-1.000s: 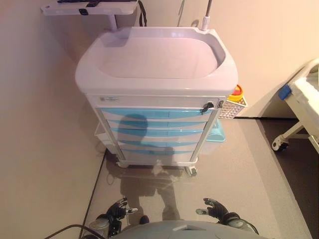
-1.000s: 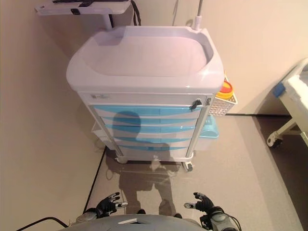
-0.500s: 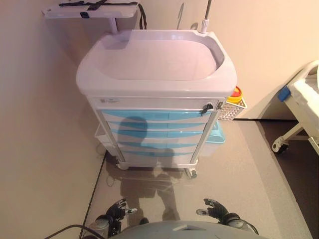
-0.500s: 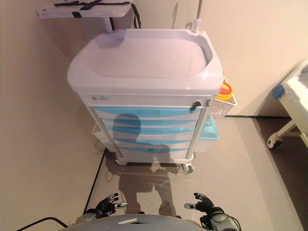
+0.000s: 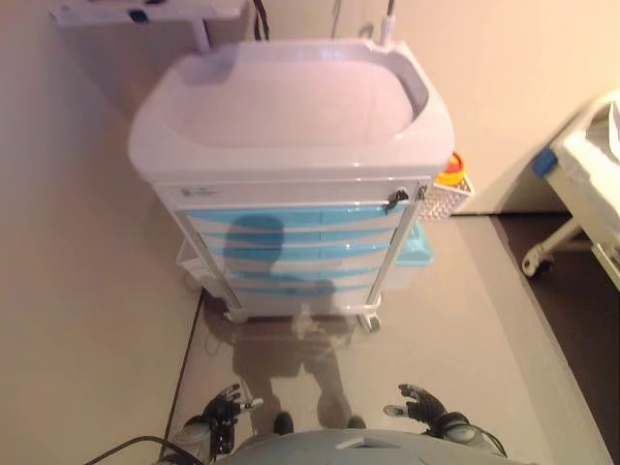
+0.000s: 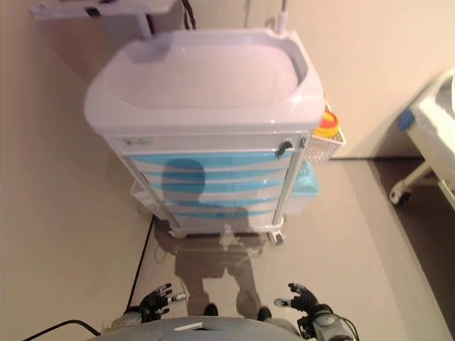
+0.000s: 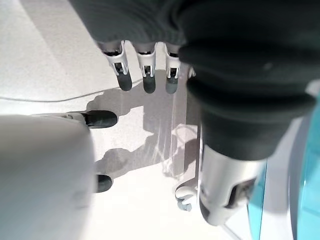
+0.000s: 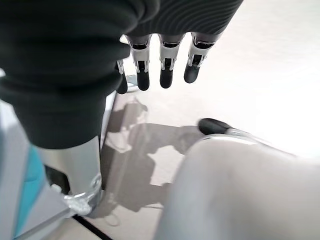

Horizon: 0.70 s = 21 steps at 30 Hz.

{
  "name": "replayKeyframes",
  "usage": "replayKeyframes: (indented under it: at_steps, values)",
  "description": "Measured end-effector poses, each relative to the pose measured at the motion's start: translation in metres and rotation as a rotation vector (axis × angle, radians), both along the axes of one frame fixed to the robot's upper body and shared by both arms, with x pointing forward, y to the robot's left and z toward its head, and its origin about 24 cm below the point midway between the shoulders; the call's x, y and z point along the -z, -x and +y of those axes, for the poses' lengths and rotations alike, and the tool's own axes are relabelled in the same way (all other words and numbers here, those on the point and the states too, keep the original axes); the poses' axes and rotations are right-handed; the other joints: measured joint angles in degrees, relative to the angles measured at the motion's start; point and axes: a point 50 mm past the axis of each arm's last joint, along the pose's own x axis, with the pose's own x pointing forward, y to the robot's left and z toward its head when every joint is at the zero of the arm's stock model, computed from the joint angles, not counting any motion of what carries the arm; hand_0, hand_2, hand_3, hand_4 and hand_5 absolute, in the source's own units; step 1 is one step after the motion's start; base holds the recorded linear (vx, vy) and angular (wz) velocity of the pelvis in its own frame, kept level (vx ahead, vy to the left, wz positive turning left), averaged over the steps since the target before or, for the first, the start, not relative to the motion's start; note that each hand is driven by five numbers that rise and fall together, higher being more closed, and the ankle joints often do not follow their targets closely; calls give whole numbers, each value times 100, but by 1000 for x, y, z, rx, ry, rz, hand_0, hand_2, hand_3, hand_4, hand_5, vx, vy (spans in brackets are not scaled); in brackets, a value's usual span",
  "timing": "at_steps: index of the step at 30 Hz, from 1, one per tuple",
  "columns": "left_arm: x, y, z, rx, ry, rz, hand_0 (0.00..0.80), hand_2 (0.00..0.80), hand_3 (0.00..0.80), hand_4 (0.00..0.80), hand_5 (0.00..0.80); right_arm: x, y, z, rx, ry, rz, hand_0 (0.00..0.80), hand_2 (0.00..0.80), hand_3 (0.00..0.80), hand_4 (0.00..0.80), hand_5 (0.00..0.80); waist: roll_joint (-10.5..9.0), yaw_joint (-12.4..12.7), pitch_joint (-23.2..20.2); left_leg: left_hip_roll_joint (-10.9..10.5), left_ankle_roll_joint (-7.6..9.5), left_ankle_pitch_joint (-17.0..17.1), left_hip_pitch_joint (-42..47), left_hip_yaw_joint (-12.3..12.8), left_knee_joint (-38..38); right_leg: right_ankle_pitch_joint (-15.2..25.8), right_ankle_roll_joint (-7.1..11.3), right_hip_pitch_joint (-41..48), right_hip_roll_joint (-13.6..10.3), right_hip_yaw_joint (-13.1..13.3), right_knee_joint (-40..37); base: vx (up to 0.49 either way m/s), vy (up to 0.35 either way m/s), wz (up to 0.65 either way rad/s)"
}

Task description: Open the drawer and pick up the medicine

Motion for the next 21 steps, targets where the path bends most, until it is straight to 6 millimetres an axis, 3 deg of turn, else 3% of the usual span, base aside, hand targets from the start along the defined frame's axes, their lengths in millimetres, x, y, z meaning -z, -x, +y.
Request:
replayKeyframes:
  at_steps: [6, 13, 18, 21]
  values:
    - [-40, -75, -3, -104, 102, -342, 0, 0, 0, 0, 0, -18, -44, -1, 7, 17, -124, 0, 0, 0, 0, 0, -89, -20, 935, -21, 30, -85, -698, 298, 516, -50, 64, -908, -41, 287, 679, -106, 77, -26]
    - [-124, -160, -13, -153, 308, -803, 0, 0, 0, 0, 0, -37, -81, 3, 21, 4, -254, 0, 0, 0, 0, 0, -413, -202, 1740, -25, 129, -426, -1632, 595, 1534, -81, 133, -1812, -32, 602, 1300, -61, 41, -21]
    - [-176, -195, -7, -166, 396, -1009, 0, 0, 0, 0, 0, -43, -89, 2, 36, -10, -292, 0, 0, 0, 0, 0, -505, -365, 1993, 42, 227, -717, -2131, 685, 2190, -9, 181, -2117, 14, 751, 1455, -9, 6, -18]
    - [-205, -209, 7, -205, 423, -1109, 0, 0, 0, 0, 0, -45, -91, 4, 11, -11, -303, 0, 0, 0, 0, 0, -561, -485, 2046, 98, 262, -884, -2323, 722, 2483, 11, 213, -2194, 33, 789, 1454, 7, -19, -12]
